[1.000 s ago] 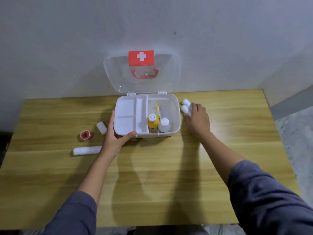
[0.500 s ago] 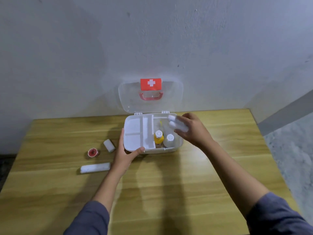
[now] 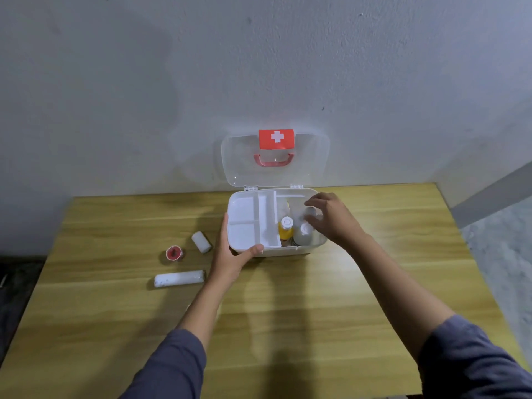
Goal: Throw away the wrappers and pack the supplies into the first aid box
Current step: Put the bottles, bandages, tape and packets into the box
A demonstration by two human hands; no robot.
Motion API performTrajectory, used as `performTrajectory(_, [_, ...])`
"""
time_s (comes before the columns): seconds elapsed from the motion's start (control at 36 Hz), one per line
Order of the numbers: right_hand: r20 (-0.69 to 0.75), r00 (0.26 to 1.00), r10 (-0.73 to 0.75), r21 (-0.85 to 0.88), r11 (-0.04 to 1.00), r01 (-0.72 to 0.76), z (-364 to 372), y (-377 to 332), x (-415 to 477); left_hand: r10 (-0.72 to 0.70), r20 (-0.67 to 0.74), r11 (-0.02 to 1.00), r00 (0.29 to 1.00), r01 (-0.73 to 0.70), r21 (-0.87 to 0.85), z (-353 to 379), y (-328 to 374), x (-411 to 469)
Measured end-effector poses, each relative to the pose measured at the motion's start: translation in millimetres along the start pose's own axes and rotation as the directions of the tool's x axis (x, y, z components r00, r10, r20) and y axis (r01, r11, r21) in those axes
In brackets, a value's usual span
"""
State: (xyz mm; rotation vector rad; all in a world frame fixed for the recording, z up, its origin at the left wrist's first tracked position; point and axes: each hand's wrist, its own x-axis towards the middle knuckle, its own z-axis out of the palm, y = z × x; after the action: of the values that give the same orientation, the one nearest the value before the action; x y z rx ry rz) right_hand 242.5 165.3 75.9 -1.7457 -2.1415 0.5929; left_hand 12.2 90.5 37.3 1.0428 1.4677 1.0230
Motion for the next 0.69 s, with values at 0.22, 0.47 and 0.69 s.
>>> performTrajectory(0.22, [-0.176,0.941,0.291,0.363,0.907,-0.213,14.4,5.1,-25.1,0.012,0.018,0.998,1.000,-0.013,0.062,-2.8,-4.0,2.4])
performTrajectory(0.47, [-0.124,0.861,0.494,0.654,0.693,-0.303,26.1,-10.4,-32.4,0.032,-0.003,0.983,0.999,-0.031,0.181,-23.6,0.5,-6.2])
performTrajectory(0.69, [-0.130,0.828,0.545,0.704,0.639,-0.310,31.8,-13.5,-32.0,0.197,0.048,0.572,0.979,-0.155,0.806,-111.9,-50.4,-40.5])
